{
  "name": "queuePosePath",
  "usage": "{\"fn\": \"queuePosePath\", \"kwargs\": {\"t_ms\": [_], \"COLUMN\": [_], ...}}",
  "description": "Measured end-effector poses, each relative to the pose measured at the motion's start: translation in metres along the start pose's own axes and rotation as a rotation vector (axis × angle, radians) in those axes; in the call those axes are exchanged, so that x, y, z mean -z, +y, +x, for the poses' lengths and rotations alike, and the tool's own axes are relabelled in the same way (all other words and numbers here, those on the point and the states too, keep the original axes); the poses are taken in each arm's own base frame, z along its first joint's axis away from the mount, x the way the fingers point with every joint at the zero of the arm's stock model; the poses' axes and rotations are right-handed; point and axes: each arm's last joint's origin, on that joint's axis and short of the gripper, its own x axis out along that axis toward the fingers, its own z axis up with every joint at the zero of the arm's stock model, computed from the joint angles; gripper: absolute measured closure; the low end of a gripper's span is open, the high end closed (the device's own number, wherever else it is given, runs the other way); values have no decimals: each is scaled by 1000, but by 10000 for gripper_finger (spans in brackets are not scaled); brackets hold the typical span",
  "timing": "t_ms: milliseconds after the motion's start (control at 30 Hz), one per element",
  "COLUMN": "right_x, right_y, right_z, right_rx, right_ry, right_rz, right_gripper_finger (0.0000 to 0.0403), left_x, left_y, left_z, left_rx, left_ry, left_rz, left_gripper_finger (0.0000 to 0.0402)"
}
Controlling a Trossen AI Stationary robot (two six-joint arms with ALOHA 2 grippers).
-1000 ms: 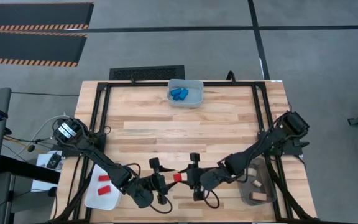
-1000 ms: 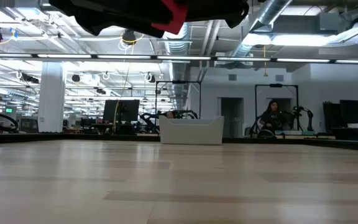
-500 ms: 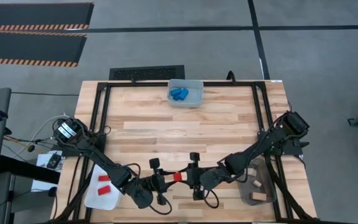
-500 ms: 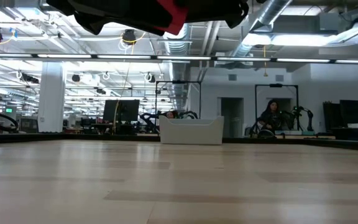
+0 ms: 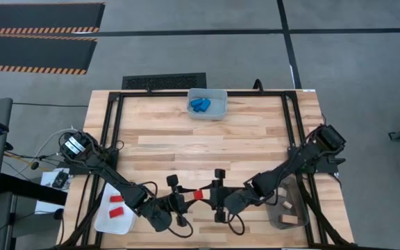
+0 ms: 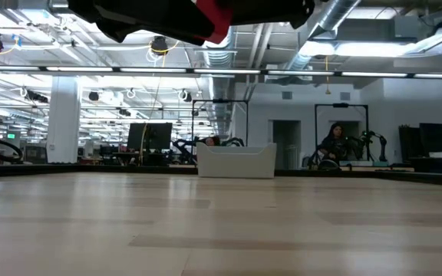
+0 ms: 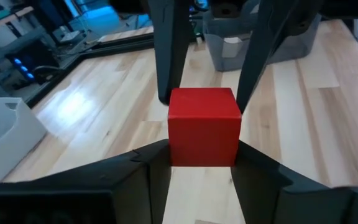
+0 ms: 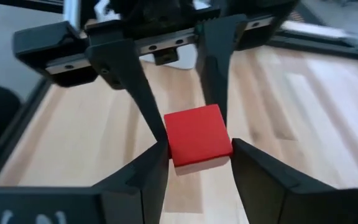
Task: Sort & place blocks by color
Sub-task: Put the red square block into the white bin
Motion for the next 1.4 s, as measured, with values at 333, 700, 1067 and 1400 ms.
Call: {"fn": "queuePosePath", "kwargs": {"t_ms": [333,700,1067,1400], "right_x": [2,14,15,15], "right_y": [7,0,-5,-5], "right_z": [-6,-9,-6,-6], "right_rx": [47,176,195,195], "right_ry": [-11,80,94,95], "right_rz": [-19,46,89,88], "right_gripper_finger": [186,193,196,200], "left_x": [1,6,0,20], "left_y": [-1,26,71,80], "left_z": [-3,-74,-150,-167], "left_rx": [-12,235,394,260], "left_ry": [-2,418,827,904], "left_rz": [11,-89,-252,-235], "left_gripper_finger": [270,273,273,273]}}
